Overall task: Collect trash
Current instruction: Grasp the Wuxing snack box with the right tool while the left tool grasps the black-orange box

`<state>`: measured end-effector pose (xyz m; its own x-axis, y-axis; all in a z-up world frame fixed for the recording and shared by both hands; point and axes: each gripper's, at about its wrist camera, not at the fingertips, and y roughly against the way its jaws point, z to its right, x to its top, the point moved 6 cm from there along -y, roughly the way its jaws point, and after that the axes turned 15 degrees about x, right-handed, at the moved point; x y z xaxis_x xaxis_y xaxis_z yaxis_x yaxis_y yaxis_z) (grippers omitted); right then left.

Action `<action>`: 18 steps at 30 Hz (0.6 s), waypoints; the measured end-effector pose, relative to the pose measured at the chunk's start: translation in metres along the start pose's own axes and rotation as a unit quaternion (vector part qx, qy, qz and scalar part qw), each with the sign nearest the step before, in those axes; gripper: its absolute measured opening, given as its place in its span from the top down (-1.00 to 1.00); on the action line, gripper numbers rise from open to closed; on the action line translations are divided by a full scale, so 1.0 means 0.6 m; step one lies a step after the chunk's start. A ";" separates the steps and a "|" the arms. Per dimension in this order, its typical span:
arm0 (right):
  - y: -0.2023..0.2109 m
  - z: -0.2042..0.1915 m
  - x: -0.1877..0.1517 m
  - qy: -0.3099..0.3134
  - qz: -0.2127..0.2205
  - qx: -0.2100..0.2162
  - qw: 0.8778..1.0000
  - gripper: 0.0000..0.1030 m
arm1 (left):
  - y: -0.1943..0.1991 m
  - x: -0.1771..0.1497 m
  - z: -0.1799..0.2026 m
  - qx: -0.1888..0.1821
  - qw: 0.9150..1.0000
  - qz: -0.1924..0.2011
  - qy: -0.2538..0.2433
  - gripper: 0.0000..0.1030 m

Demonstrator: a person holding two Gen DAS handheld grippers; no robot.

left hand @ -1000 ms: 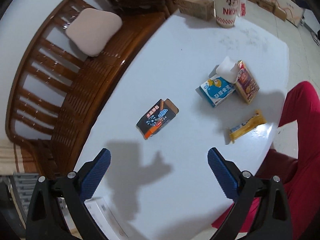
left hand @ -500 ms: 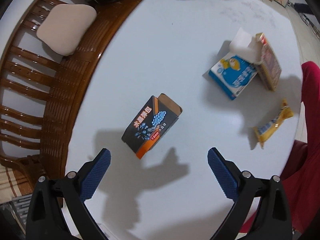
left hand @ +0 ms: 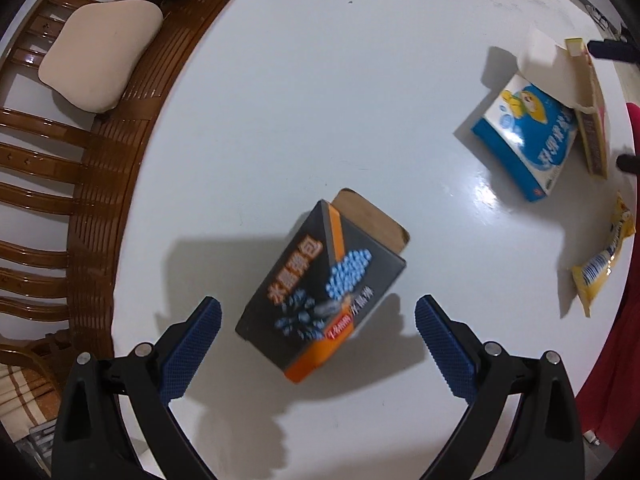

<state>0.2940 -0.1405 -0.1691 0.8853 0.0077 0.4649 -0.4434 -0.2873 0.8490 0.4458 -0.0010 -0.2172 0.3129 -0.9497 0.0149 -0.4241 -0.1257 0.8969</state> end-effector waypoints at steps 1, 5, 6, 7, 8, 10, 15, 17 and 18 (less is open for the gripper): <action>-0.005 0.000 -0.001 -0.003 -0.001 0.002 1.000 -0.87 | -0.004 0.001 0.001 0.002 1.000 0.000 -0.003 -0.84; -0.023 0.008 -0.007 -0.018 -0.004 0.008 1.000 -0.87 | -0.016 0.004 0.005 0.007 1.000 -0.001 -0.010 -0.84; -0.028 0.012 -0.009 -0.022 -0.005 0.010 1.000 -0.87 | -0.019 0.006 0.006 0.007 1.000 0.000 -0.011 -0.85; -0.031 0.014 -0.010 -0.024 -0.005 0.012 1.000 -0.87 | -0.018 0.009 0.006 0.004 1.000 0.007 -0.011 -0.85; -0.034 0.016 -0.012 -0.027 -0.005 0.012 1.000 -0.87 | -0.016 0.010 0.008 -0.001 1.000 0.012 -0.013 -0.85; -0.037 0.019 -0.014 -0.030 -0.004 0.009 1.000 -0.87 | -0.015 0.012 0.012 0.000 1.000 0.016 -0.016 -0.85; -0.039 0.023 -0.015 -0.028 0.005 -0.009 1.000 -0.82 | -0.002 0.020 0.028 -0.009 0.999 0.032 -0.012 -0.69; -0.040 0.024 -0.017 -0.027 0.007 -0.009 1.000 -0.65 | 0.003 0.018 0.032 -0.013 0.999 0.034 -0.010 -0.58; -0.041 0.024 -0.020 -0.029 0.005 -0.007 1.000 -0.47 | 0.006 0.016 0.033 -0.013 0.999 0.035 -0.006 -0.52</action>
<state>0.2964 -0.1474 -0.1988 0.8870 -0.0512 0.4589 -0.4543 -0.2743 0.8475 0.4303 -0.0164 -0.2224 0.2726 -0.9593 0.0732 -0.4223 -0.0510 0.9050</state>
